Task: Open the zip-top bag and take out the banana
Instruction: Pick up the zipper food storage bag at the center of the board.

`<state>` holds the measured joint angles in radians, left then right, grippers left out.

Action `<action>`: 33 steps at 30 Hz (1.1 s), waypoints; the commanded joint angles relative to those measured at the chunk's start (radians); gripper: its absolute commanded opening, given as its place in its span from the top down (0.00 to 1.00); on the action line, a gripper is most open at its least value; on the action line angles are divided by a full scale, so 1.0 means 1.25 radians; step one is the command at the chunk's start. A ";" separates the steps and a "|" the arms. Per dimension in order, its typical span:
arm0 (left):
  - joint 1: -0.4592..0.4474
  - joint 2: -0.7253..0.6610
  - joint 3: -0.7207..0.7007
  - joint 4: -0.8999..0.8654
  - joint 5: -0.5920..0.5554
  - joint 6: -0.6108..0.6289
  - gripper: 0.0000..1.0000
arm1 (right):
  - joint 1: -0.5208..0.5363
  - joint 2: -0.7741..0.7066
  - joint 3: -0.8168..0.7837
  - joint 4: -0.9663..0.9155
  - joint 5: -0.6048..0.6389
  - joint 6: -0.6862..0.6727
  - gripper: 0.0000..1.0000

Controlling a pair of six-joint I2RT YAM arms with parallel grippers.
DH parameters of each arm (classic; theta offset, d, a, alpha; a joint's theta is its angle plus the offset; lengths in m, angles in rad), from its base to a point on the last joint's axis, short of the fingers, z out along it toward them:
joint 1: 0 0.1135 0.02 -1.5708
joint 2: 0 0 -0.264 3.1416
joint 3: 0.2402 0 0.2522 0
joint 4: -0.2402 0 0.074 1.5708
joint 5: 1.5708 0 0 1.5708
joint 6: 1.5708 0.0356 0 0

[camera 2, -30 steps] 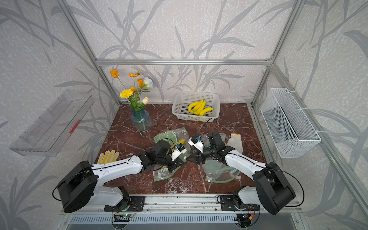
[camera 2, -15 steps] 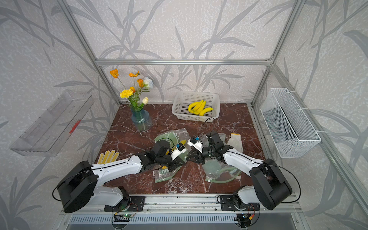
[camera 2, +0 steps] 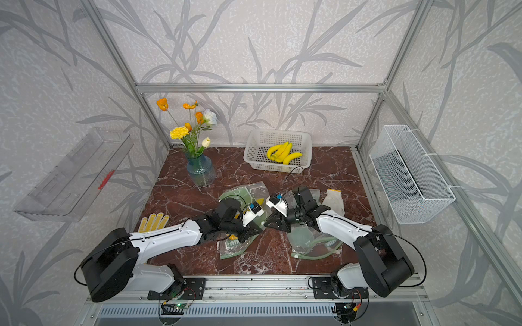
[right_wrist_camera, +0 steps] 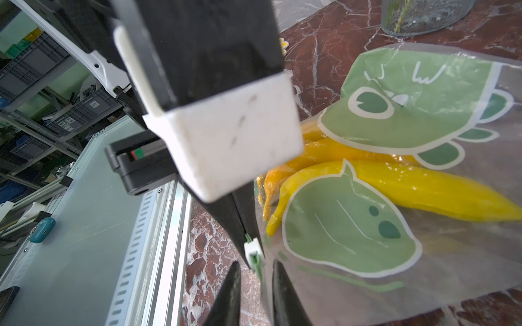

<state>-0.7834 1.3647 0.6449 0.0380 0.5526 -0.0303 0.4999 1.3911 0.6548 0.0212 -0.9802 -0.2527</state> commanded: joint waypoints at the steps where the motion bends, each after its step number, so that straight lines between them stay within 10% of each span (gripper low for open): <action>1: 0.006 -0.015 -0.006 0.006 0.006 -0.006 1.00 | -0.003 0.004 0.014 -0.016 -0.001 -0.007 0.82; 13: 0.010 -0.009 0.005 0.000 0.007 -0.011 0.98 | -0.002 -0.001 0.018 -0.021 -0.001 -0.005 1.00; 21: 0.010 -0.017 0.036 0.011 -0.043 -0.053 0.49 | -0.001 -0.001 0.015 -0.007 -0.001 0.012 1.00; 33: 0.010 -0.054 0.014 0.092 -0.077 -0.057 0.52 | -0.001 -0.003 0.006 0.027 -0.005 0.034 1.00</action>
<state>-0.7738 1.2911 0.6537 0.1356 0.4625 -0.1062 0.5003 1.3911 0.6548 0.0338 -0.9699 -0.2180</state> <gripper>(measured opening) 0.483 0.047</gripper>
